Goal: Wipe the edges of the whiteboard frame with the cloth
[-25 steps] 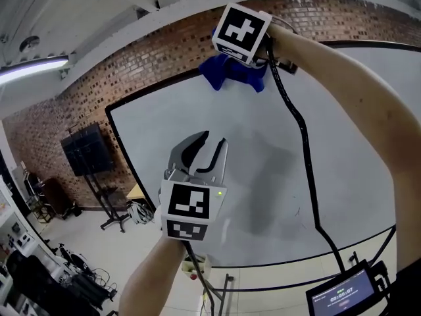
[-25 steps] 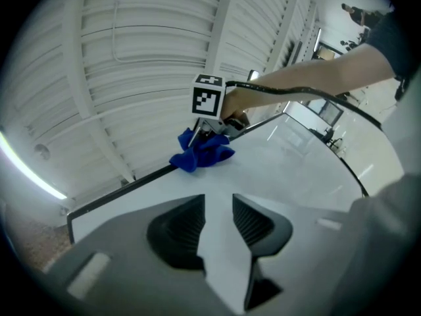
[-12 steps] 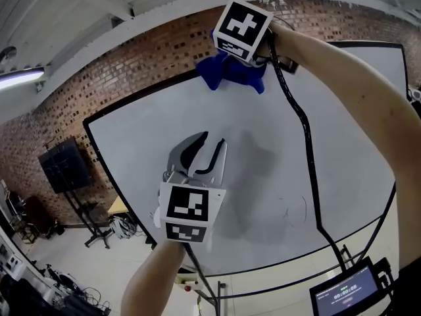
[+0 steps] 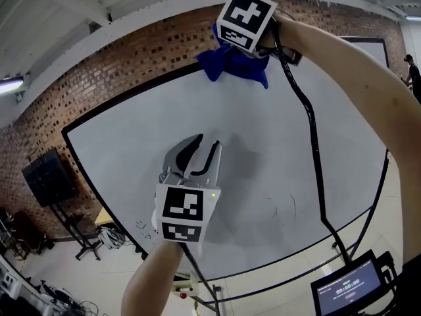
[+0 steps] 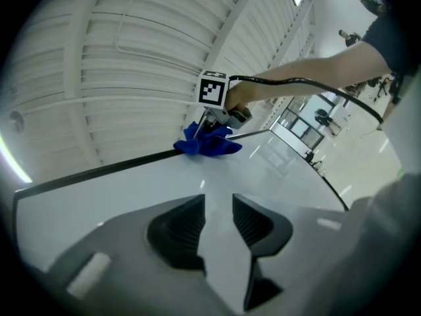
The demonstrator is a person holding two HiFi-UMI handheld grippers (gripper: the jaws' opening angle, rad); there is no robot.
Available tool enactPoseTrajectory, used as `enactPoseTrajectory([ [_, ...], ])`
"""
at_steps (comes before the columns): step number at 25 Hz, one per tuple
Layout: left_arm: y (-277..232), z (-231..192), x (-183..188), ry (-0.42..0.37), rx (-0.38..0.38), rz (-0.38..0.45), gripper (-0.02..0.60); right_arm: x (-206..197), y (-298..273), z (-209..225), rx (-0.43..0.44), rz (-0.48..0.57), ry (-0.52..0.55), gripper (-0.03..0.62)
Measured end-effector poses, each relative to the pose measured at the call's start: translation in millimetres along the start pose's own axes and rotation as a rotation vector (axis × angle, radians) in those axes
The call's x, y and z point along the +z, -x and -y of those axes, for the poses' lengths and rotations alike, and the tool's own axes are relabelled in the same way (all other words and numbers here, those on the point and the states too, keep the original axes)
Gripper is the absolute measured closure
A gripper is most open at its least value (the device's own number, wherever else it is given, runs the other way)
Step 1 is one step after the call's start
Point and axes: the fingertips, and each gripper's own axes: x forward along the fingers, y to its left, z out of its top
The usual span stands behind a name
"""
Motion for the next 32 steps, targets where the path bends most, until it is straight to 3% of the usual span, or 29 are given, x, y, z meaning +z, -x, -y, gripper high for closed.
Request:
enactPoseTrajectory([
  [14, 7, -1, 17, -0.04, 0.016, 0.015, 0.454, -3, 7, 3, 0.059, 0.022, -0.057, 0.461],
  [20, -8, 24, 28, -0.073, 0.029, -0.001, 0.454, -22, 17, 17, 0.07, 0.068, -0.056, 0.461],
  [28, -71, 111, 46, -0.068, 0.034, -0.015, 0.454, -104, 40, 65, 0.118, 0.105, -0.065, 0.461],
  [32, -76, 107, 42, -0.059, 0.028, -0.024, 0.454, -103, 41, 63, 0.137, 0.116, -0.091, 0.461],
])
